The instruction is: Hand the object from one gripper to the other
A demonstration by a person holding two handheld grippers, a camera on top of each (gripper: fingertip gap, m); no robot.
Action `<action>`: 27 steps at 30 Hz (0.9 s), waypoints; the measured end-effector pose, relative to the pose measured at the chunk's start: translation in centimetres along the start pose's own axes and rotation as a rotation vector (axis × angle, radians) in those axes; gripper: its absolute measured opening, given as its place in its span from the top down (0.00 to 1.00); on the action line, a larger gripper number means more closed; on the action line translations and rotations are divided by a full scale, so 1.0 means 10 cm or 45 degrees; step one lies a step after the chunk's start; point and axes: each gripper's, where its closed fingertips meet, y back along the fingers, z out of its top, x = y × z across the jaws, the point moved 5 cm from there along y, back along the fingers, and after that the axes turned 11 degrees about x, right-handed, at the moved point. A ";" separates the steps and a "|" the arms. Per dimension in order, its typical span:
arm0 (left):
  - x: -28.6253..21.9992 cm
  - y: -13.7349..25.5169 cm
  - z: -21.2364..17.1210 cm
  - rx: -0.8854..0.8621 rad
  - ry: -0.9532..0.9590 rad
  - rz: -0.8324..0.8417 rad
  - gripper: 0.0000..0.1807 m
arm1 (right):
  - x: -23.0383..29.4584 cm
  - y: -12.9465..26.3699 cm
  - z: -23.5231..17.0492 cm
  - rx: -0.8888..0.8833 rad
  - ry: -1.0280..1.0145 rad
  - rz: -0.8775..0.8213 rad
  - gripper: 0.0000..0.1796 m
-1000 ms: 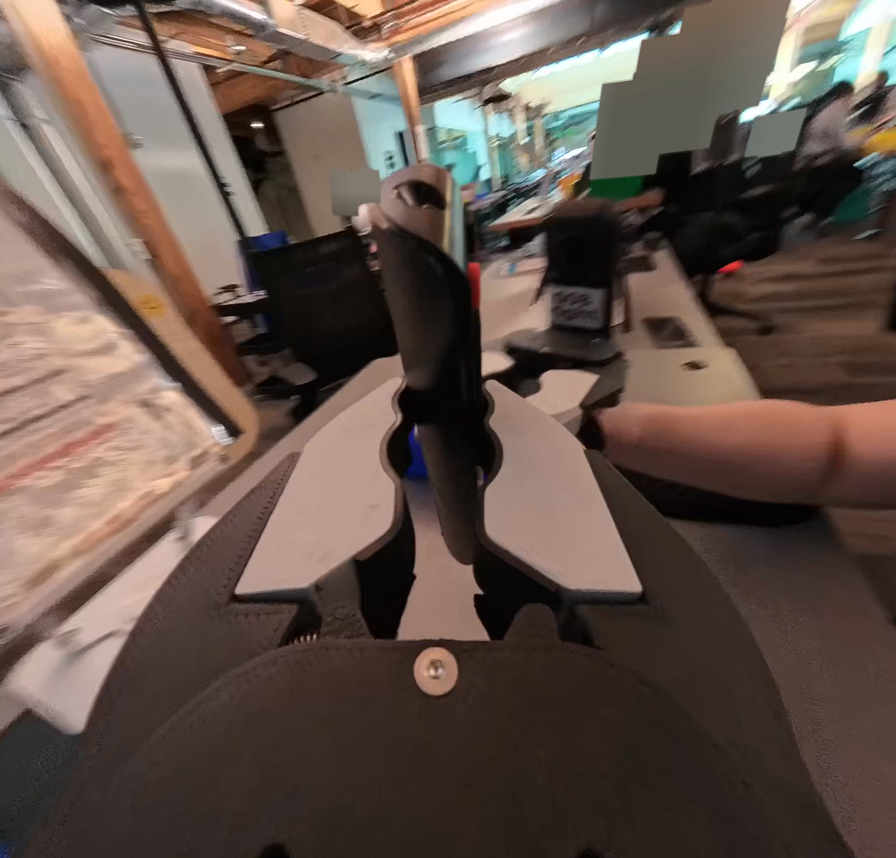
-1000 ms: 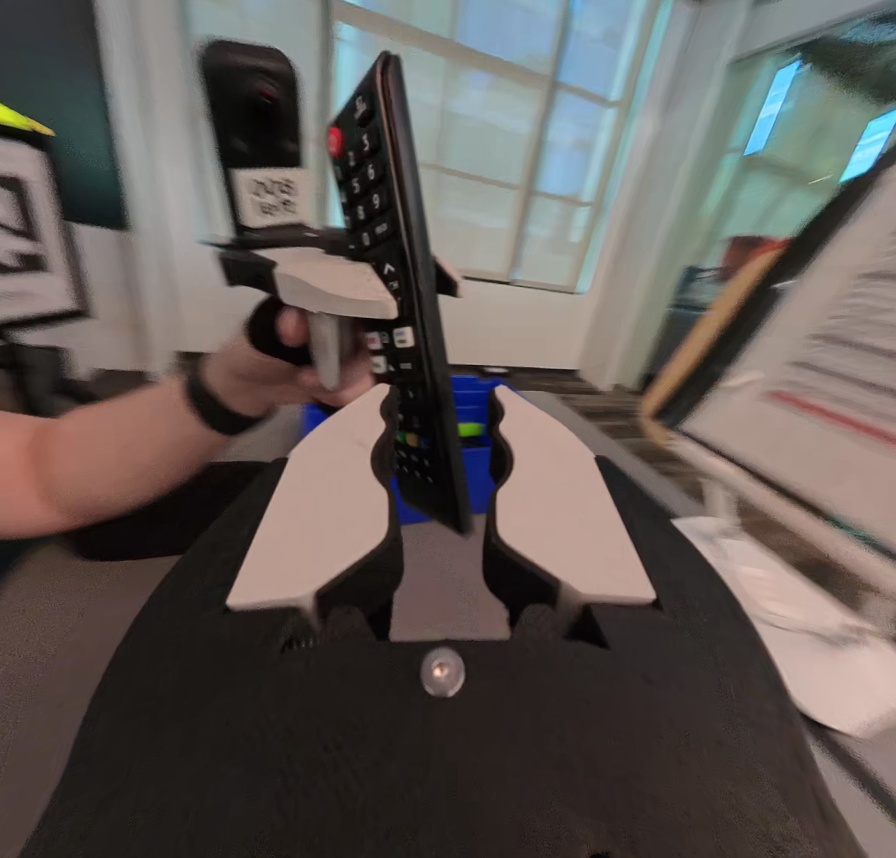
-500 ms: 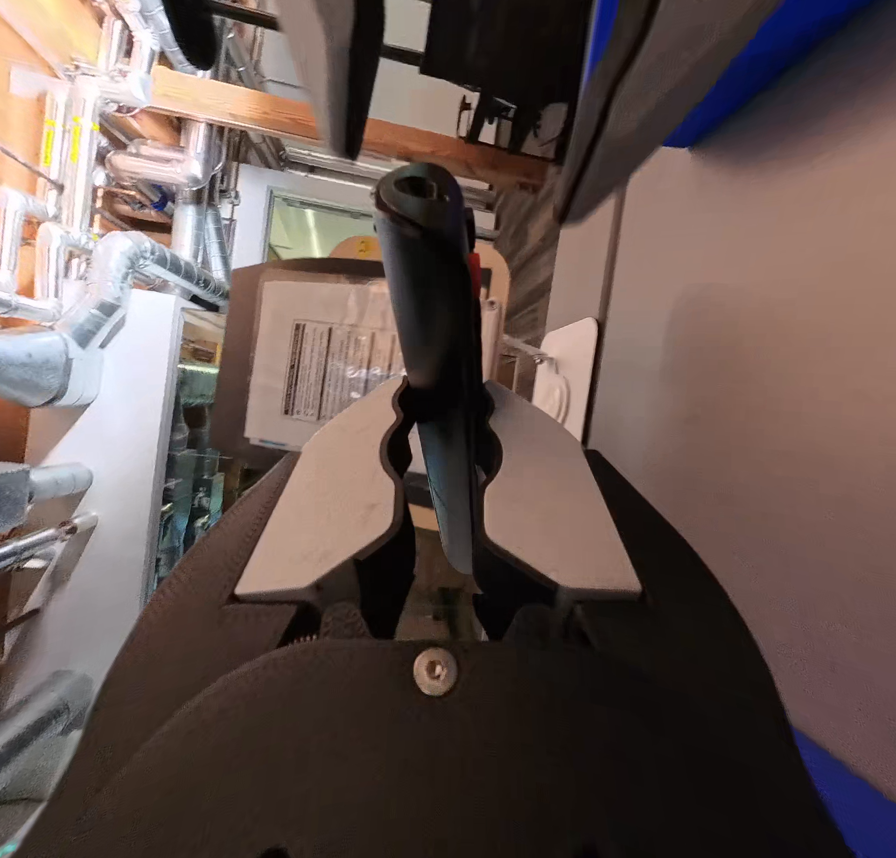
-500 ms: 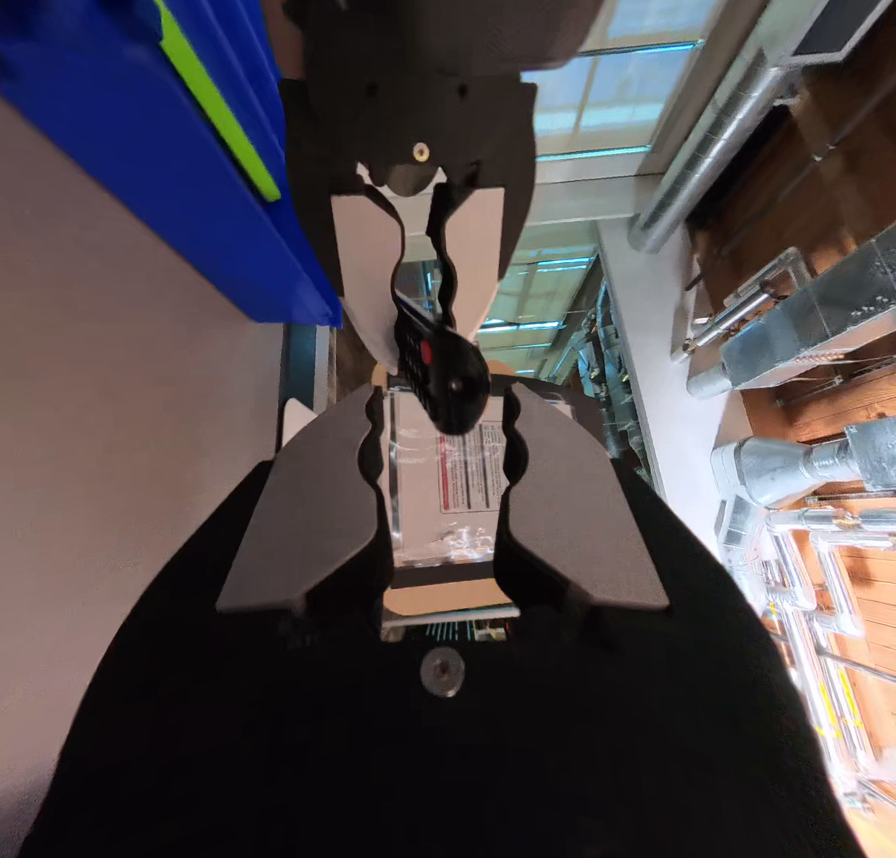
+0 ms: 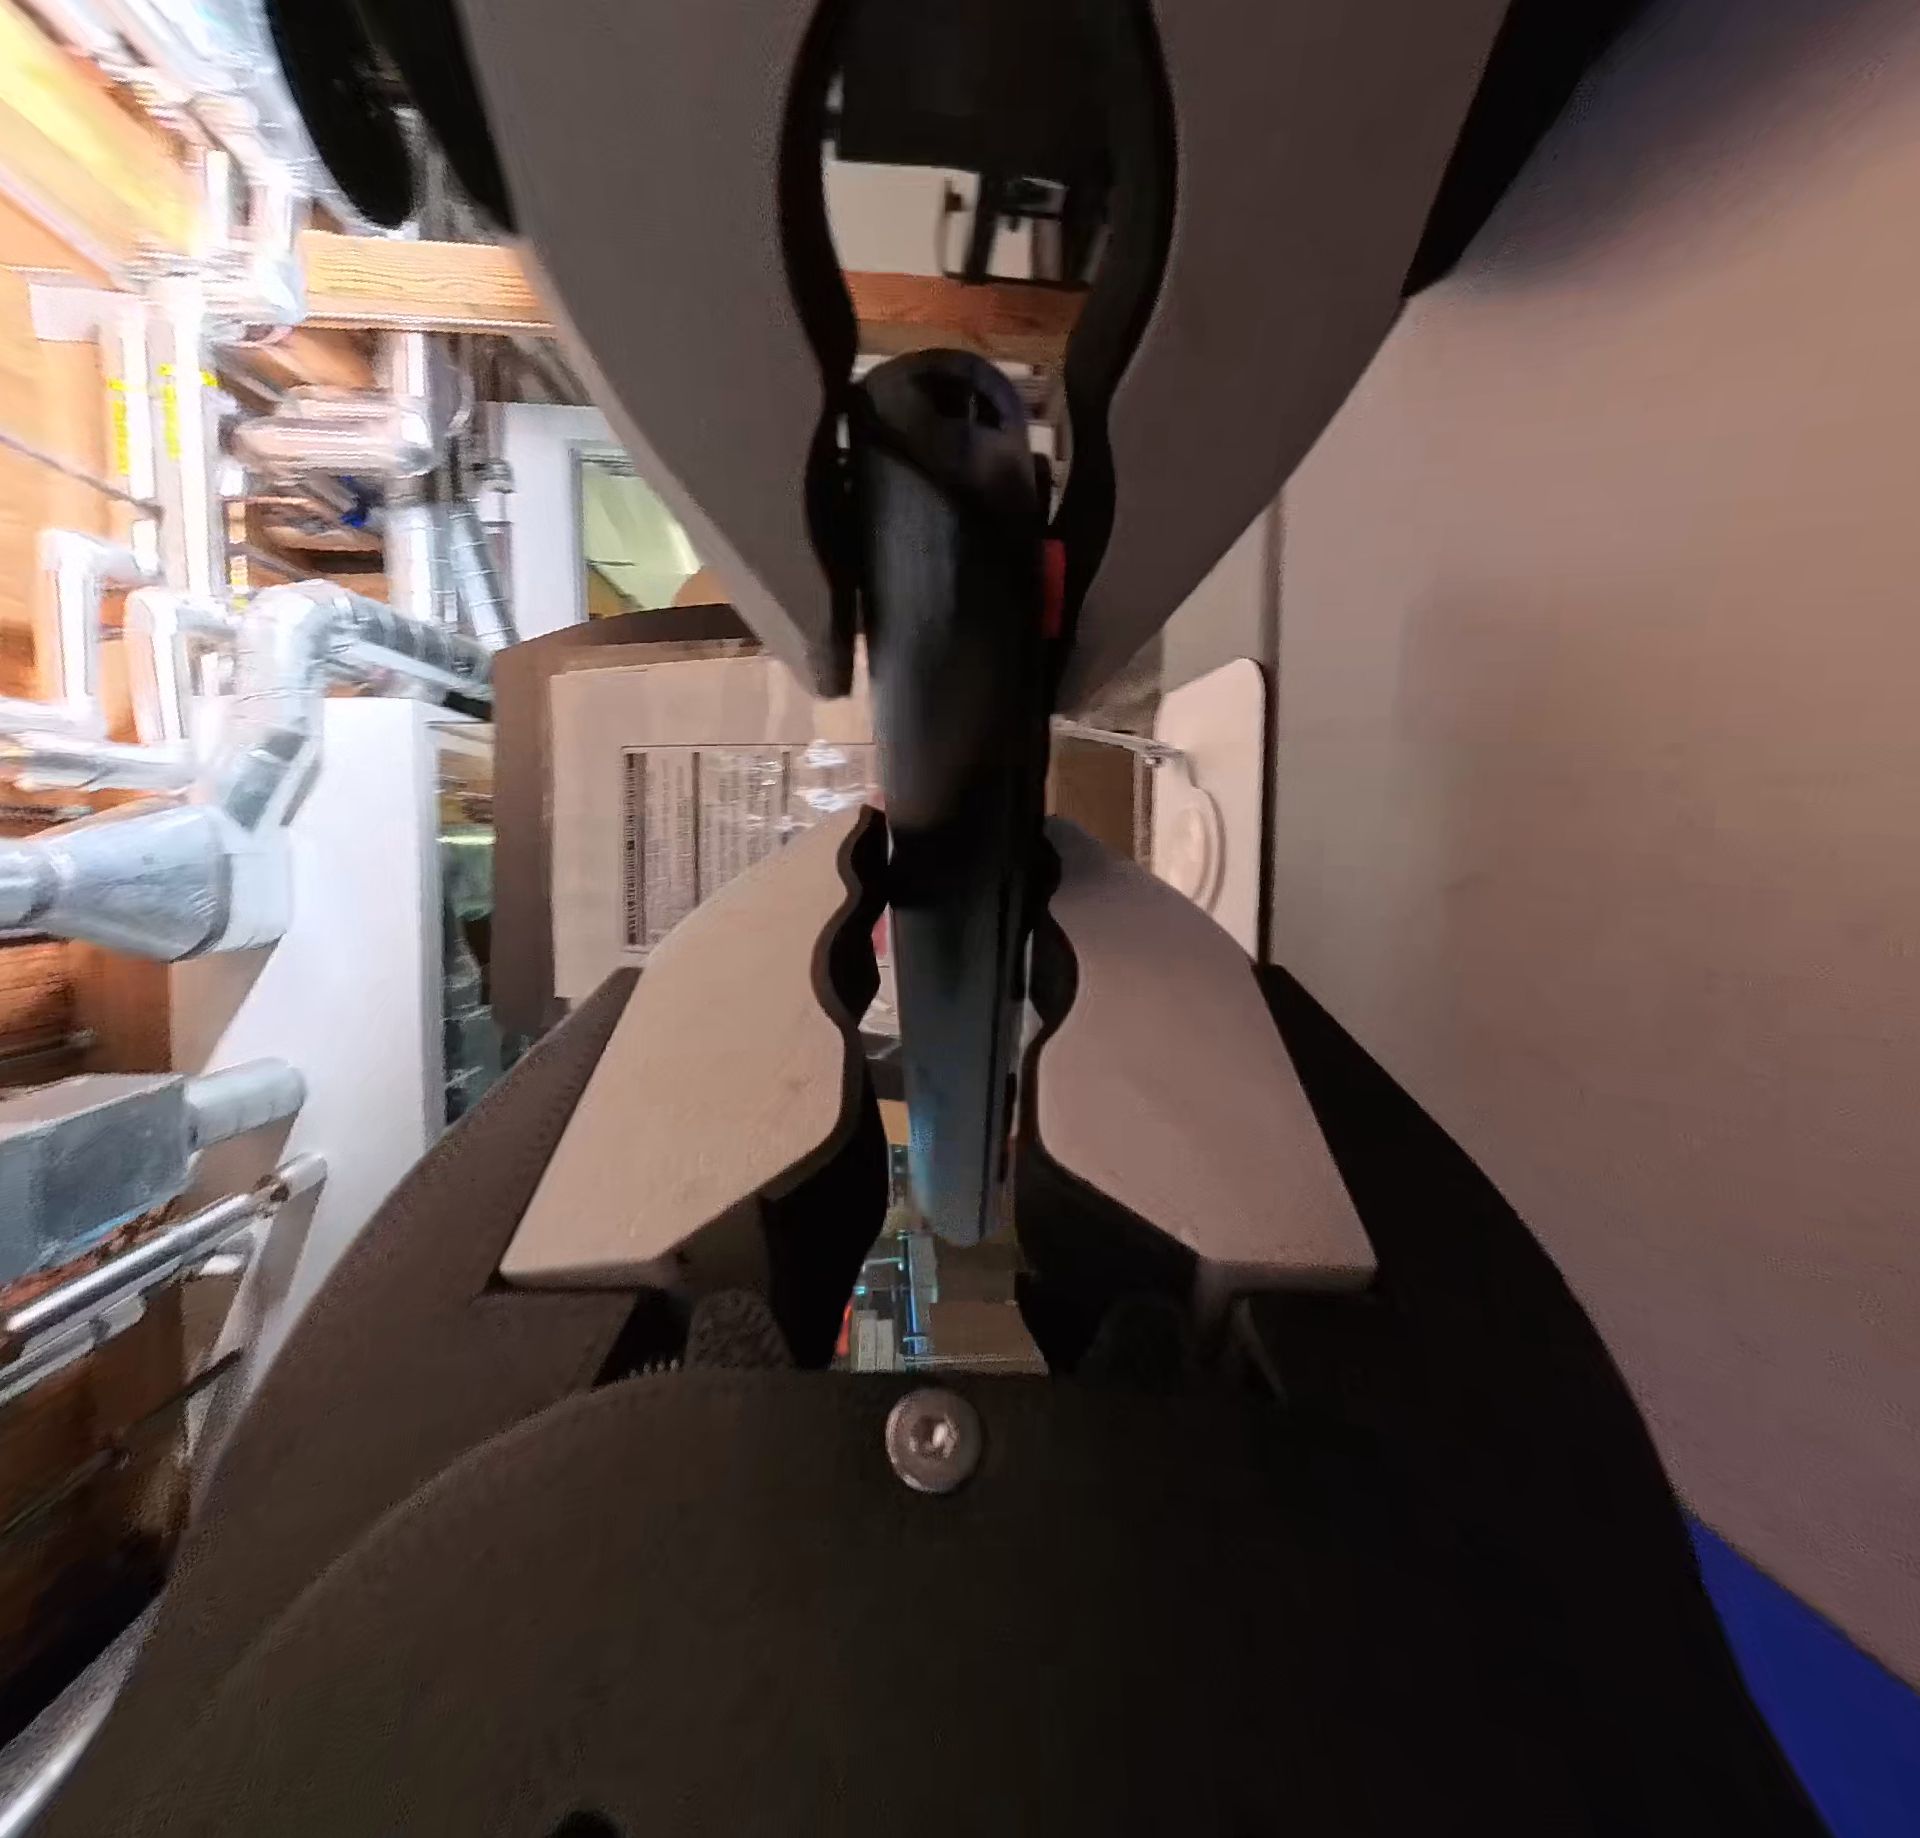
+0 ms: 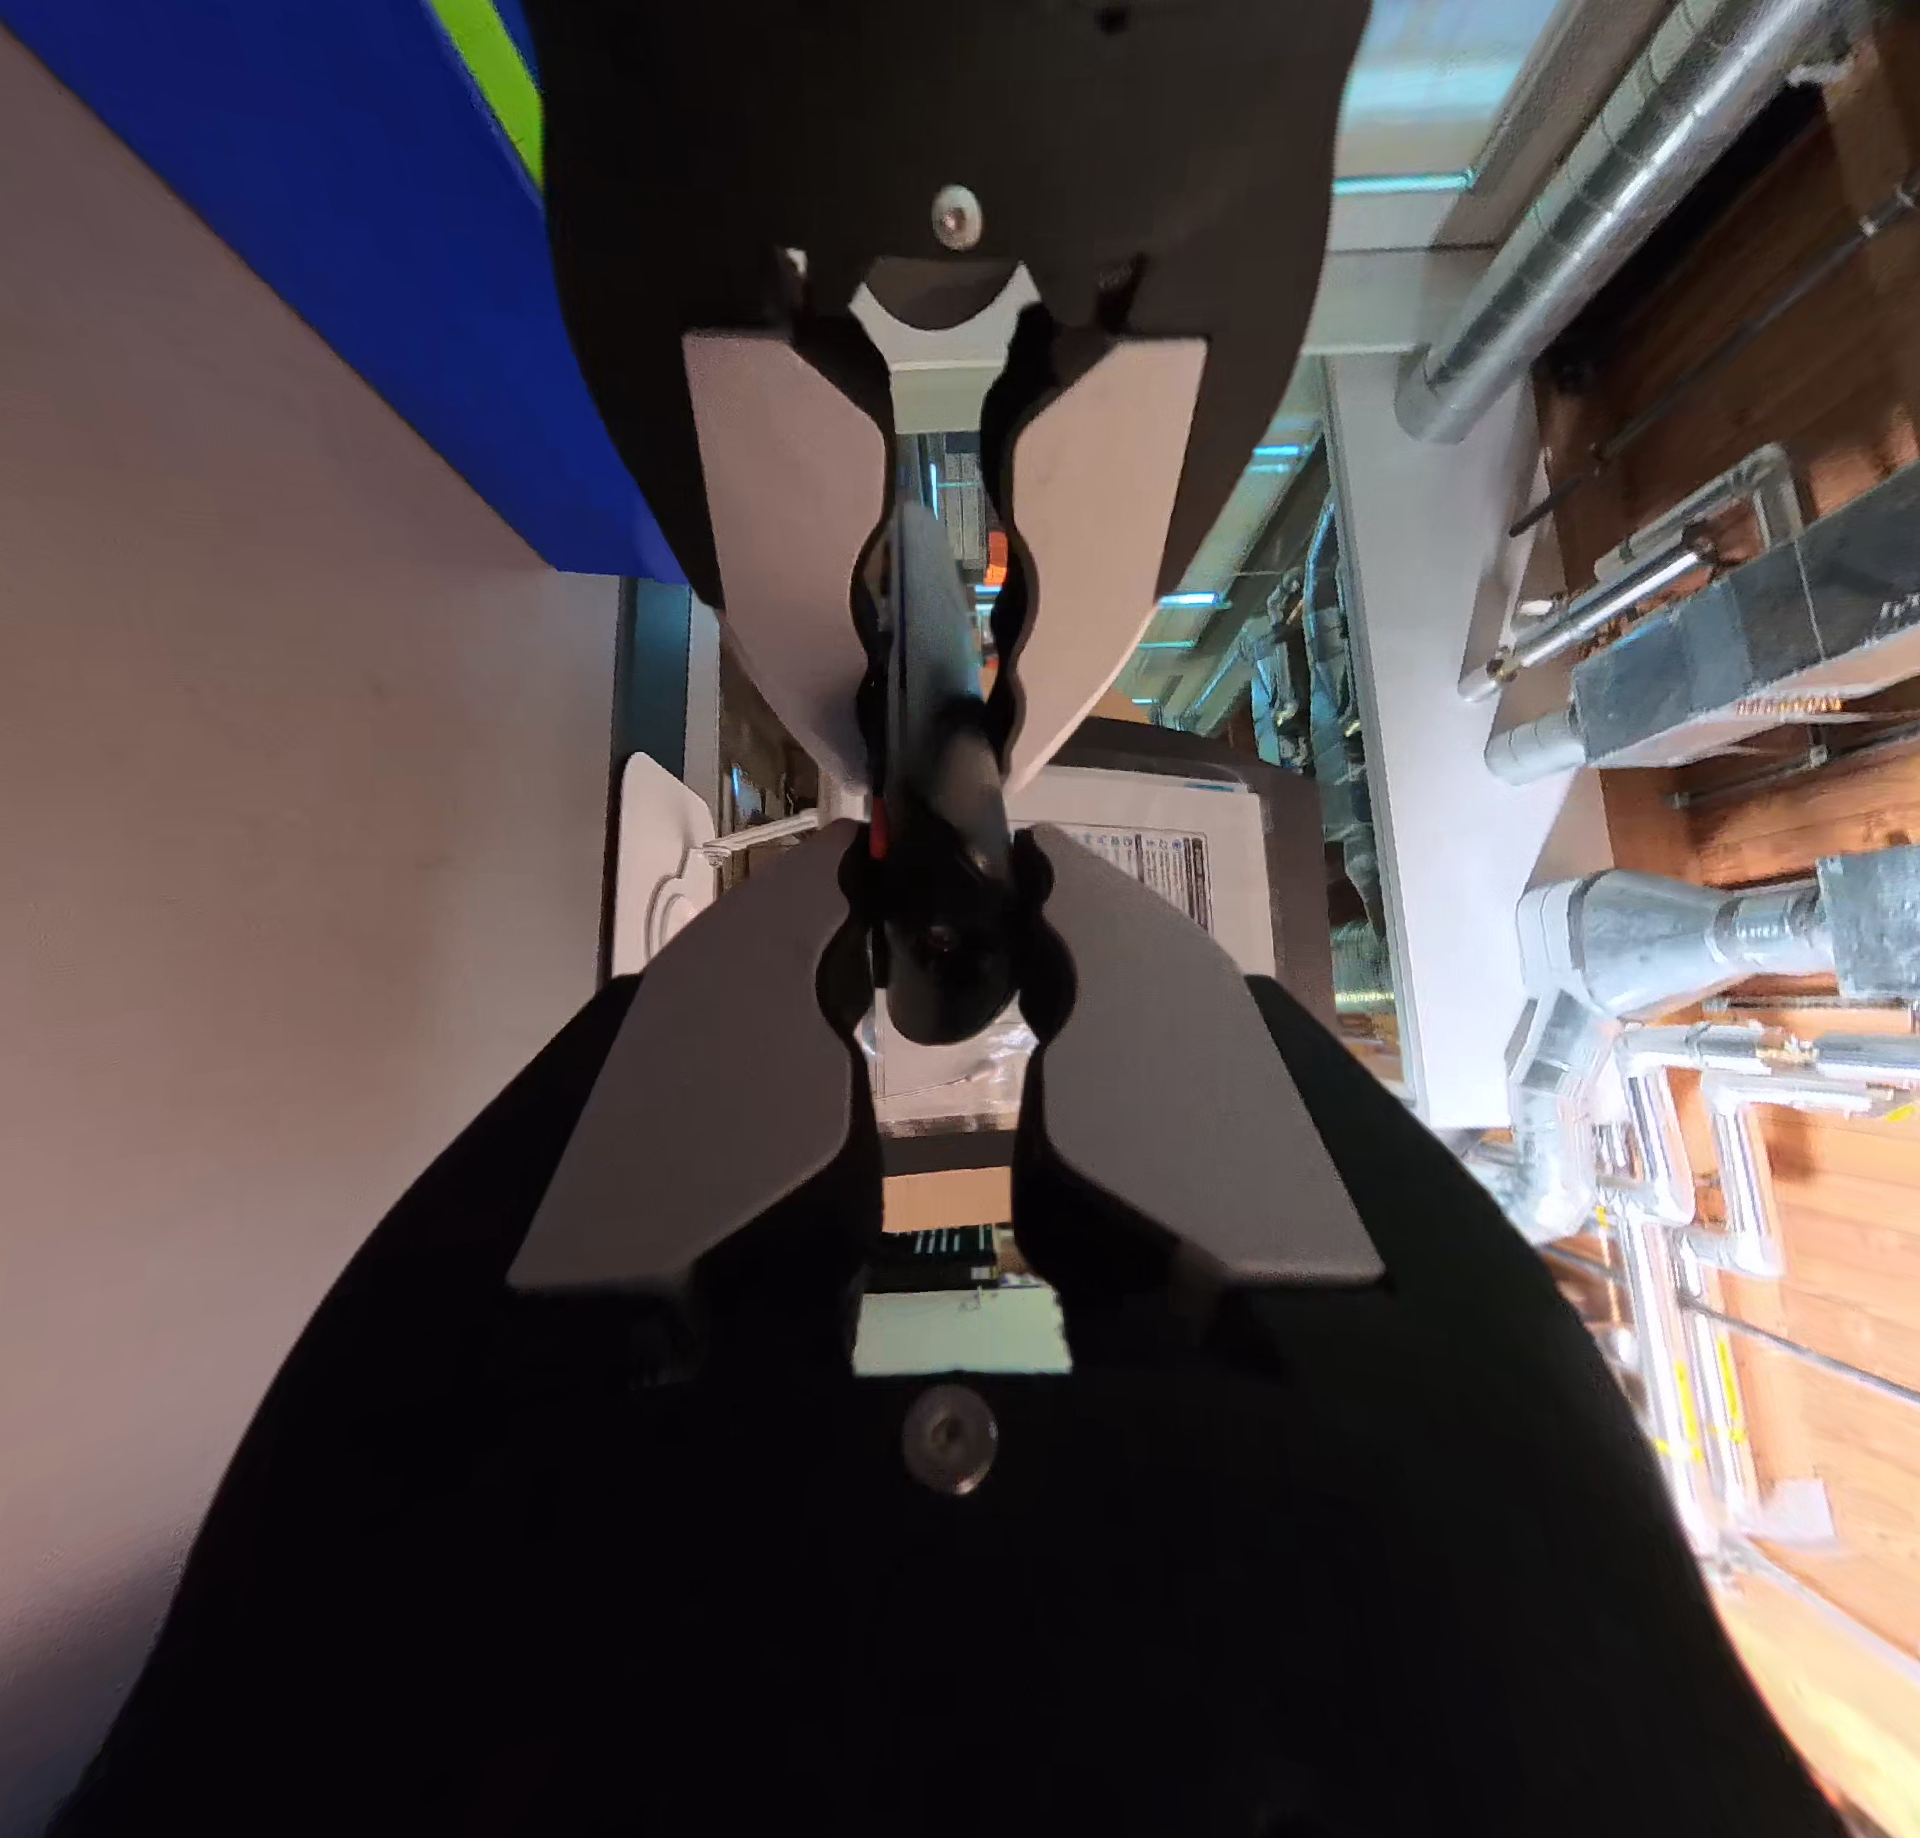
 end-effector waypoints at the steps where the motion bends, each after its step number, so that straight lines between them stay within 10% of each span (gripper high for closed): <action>1: 0.05 0.01 0.00 -0.006 0.047 0.031 0.85 | -0.04 0.01 -0.01 -0.003 -0.026 -0.023 0.86; 9: 0.80 0.26 -0.23 -0.250 1.064 0.004 0.67 | -0.60 0.24 -0.26 -0.121 -0.614 -0.250 0.87; 15: 0.93 0.35 -0.19 -0.866 1.950 -0.718 0.61 | -0.89 0.43 -0.39 -0.688 -1.536 -0.010 0.87; 19: 0.83 0.38 0.09 -1.226 2.062 -1.118 0.59 | -0.80 0.33 -0.29 -0.956 -1.953 0.283 0.87; 27: 0.79 0.43 0.15 -1.242 1.949 -0.892 0.85 | -0.53 0.15 -0.03 -1.317 -2.364 0.703 0.86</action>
